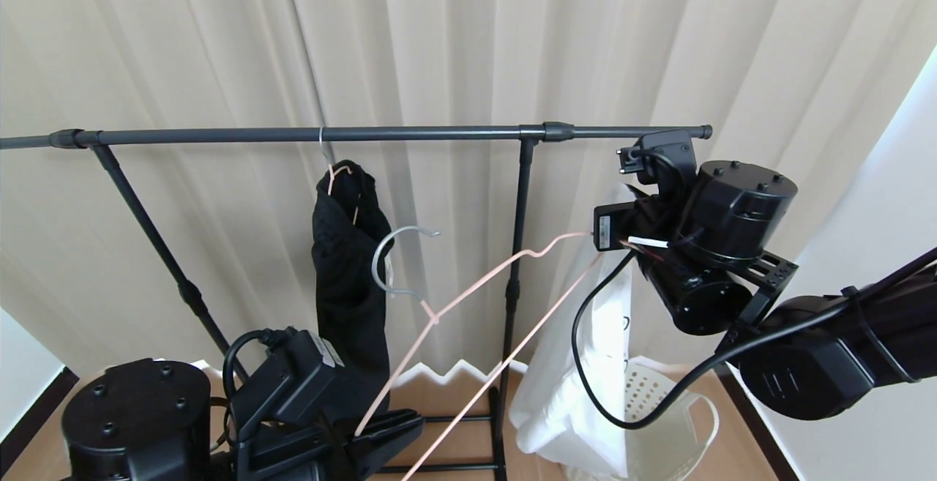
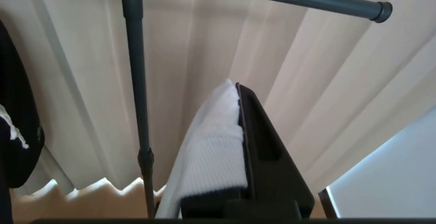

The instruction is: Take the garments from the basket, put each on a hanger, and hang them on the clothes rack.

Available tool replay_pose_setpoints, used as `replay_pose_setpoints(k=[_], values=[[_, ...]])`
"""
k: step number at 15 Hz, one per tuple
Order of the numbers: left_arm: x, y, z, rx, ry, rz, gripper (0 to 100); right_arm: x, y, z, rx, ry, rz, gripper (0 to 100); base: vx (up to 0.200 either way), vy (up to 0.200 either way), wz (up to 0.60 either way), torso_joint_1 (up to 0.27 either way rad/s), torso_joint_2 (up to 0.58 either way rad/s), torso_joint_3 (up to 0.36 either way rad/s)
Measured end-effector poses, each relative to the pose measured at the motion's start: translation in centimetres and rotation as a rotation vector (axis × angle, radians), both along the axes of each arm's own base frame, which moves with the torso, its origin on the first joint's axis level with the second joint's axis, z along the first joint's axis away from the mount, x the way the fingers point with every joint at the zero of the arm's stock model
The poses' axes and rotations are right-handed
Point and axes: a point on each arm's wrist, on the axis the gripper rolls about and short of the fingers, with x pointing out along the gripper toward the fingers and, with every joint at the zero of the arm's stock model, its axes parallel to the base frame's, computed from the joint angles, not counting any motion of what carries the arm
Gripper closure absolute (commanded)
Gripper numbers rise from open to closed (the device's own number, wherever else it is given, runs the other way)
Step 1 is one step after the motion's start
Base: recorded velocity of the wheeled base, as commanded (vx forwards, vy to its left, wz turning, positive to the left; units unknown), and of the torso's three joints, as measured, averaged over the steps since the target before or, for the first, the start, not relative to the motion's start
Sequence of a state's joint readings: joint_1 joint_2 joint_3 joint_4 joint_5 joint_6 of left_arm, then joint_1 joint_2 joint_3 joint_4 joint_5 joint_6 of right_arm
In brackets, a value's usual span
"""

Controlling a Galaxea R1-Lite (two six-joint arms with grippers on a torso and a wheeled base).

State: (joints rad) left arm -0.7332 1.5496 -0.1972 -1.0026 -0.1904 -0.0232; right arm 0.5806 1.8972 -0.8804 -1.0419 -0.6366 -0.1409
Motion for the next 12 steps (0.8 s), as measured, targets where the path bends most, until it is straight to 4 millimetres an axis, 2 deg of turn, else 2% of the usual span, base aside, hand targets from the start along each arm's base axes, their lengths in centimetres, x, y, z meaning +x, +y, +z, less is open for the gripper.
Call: replay_pose_setpoints(k=[12], values=[[0.3, -0.2, -0.1, -0.02, 0.006, 0.011, 100, 1.3, 0.1, -0.6, 0.026, -0.051, 0.019, 100, 0.0, 0.0, 0.0, 0.0, 0.0, 0.0]])
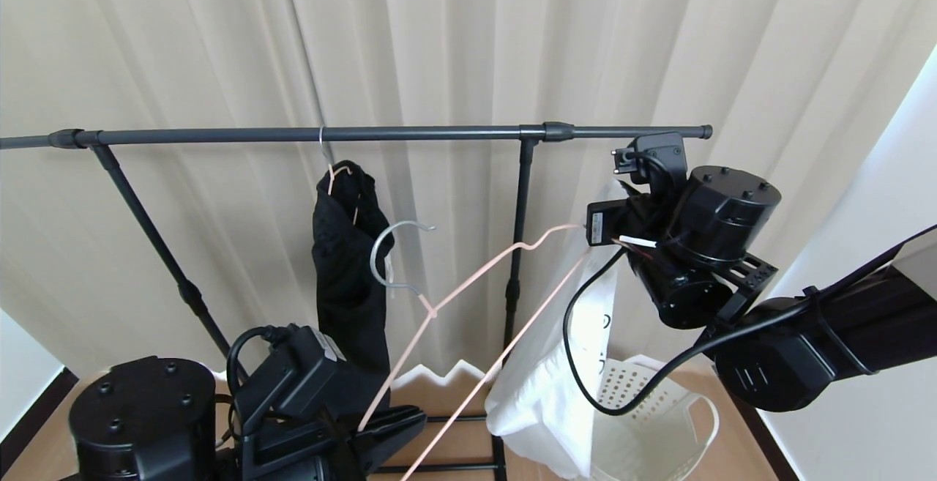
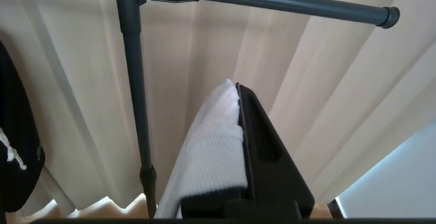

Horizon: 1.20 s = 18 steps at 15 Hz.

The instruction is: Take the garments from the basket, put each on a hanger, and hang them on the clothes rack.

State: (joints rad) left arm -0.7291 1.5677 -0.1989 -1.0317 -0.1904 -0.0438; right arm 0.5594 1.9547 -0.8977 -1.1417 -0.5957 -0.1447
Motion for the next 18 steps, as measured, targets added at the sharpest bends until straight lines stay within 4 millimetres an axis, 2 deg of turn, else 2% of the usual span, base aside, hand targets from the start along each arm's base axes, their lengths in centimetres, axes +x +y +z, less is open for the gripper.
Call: replay_pose_setpoints(k=[4, 14, 18], values=[[-0.22, 0.11, -0.16, 0.004, 0.006, -0.004, 100, 0.78, -0.48, 0.13, 0.006, -0.01, -0.02, 100, 0.0, 0.0, 0.0, 0.0, 0.0, 0.0], [-0.17, -0.59, -0.39, -0.015, 0.046, -0.014, 100, 0.36, 0.22, -0.05, 0.021, -0.021, 0.007, 100, 0.0, 0.0, 0.0, 0.0, 0.0, 0.0], [-0.29, -0.46, -0.28, -0.028, 0.039, -0.013, 100, 0.91, -0.09, -0.15, 0.021, -0.023, -0.005, 100, 0.0, 0.0, 0.0, 0.0, 0.0, 0.0]])
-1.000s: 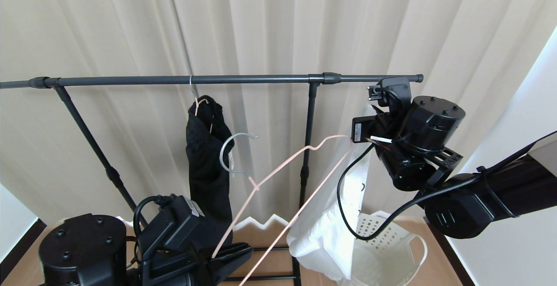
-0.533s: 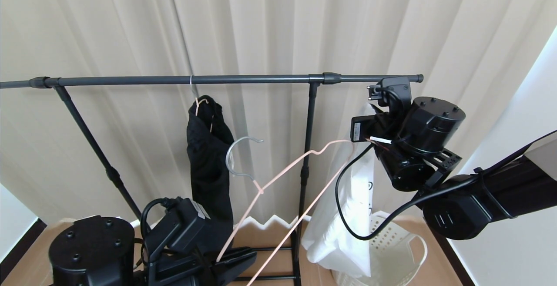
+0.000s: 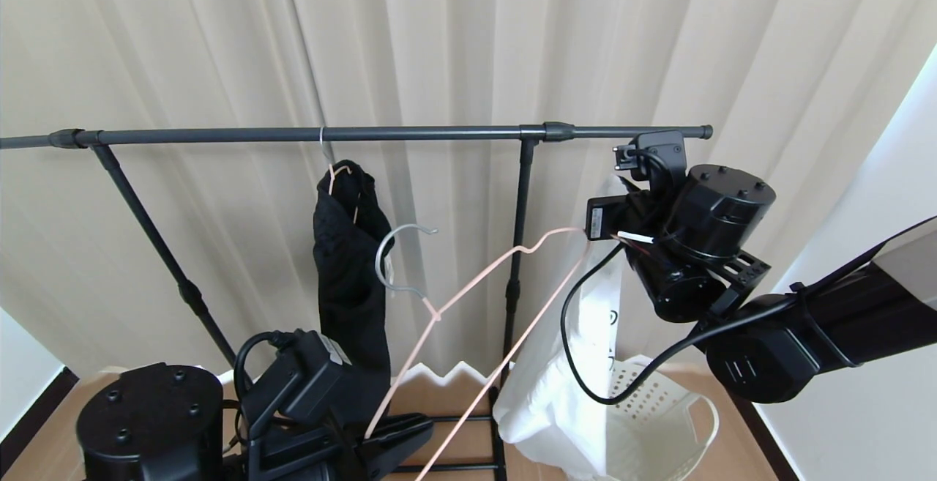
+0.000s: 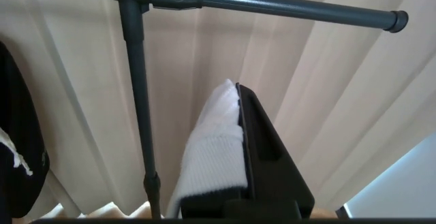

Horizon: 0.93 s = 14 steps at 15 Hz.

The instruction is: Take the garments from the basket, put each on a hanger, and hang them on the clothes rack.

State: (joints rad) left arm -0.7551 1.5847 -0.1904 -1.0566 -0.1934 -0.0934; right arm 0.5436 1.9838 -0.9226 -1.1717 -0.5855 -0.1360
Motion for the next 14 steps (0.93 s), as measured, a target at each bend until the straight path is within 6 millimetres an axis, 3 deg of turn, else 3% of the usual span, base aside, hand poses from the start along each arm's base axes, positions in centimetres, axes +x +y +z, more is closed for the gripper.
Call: replay_pose_setpoints(k=[8, 14], values=[[-0.3, -0.2, -0.2, -0.004, 0.014, -0.05, 100, 1.5, -0.5, 0.4, 0.011, -0.027, -0.007, 100, 0.0, 0.0, 0.0, 0.0, 0.0, 0.0], [0.0, -0.5, -0.4, 0.004, 0.023, -0.055, 100, 0.1, 0.7, 0.3, 0.011, -0.02, 0.033, 100, 0.0, 0.0, 0.0, 0.0, 0.0, 0.0]])
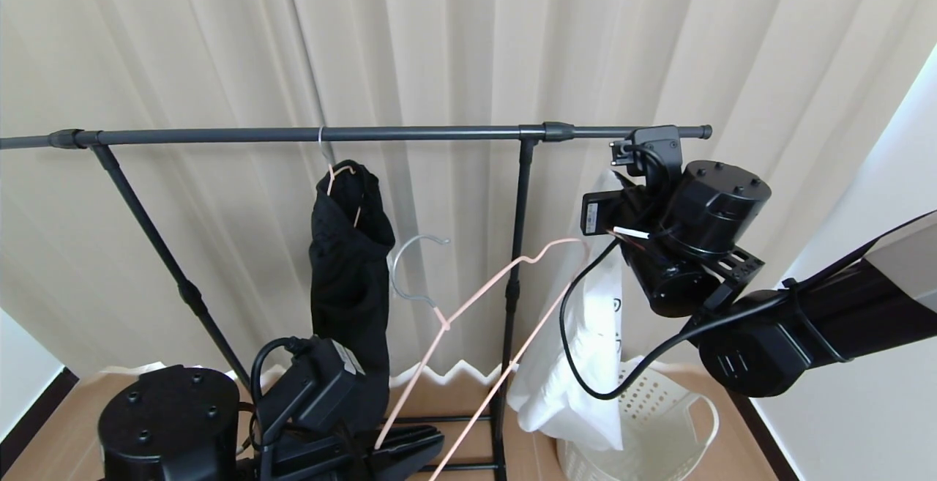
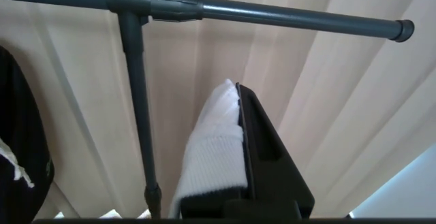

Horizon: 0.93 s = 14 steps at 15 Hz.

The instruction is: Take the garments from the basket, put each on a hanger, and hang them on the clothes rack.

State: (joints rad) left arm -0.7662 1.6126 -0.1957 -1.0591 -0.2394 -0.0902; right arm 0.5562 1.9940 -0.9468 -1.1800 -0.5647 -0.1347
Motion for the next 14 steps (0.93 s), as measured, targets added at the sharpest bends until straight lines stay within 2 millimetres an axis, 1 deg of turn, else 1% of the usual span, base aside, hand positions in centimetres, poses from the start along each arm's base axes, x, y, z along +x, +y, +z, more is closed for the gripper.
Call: replay_pose_setpoints(k=[3, 6, 9, 14], values=[[0.0, 0.0, 0.0, -0.006, -0.006, -0.003, 100, -0.5, 0.5, 0.1, 0.008, -0.015, 0.017, 100, 0.0, 0.0, 0.0, 0.0, 0.0, 0.0], [-0.1, 0.0, 0.1, -0.018, -0.016, -0.004, 100, -0.4, 0.5, 0.1, 0.008, -0.018, 0.019, 100, 0.0, 0.0, 0.0, 0.0, 0.0, 0.0], [-0.2, 0.1, 0.1, -0.019, -0.017, -0.004, 100, 0.3, -0.2, 0.5, 0.013, -0.026, -0.002, 100, 0.0, 0.0, 0.0, 0.0, 0.0, 0.0], [-0.2, 0.1, 0.1, -0.019, -0.011, -0.019, 100, 2.0, -0.1, 0.6, 0.04, -0.051, -0.021, 100, 0.0, 0.0, 0.0, 0.0, 0.0, 0.0]])
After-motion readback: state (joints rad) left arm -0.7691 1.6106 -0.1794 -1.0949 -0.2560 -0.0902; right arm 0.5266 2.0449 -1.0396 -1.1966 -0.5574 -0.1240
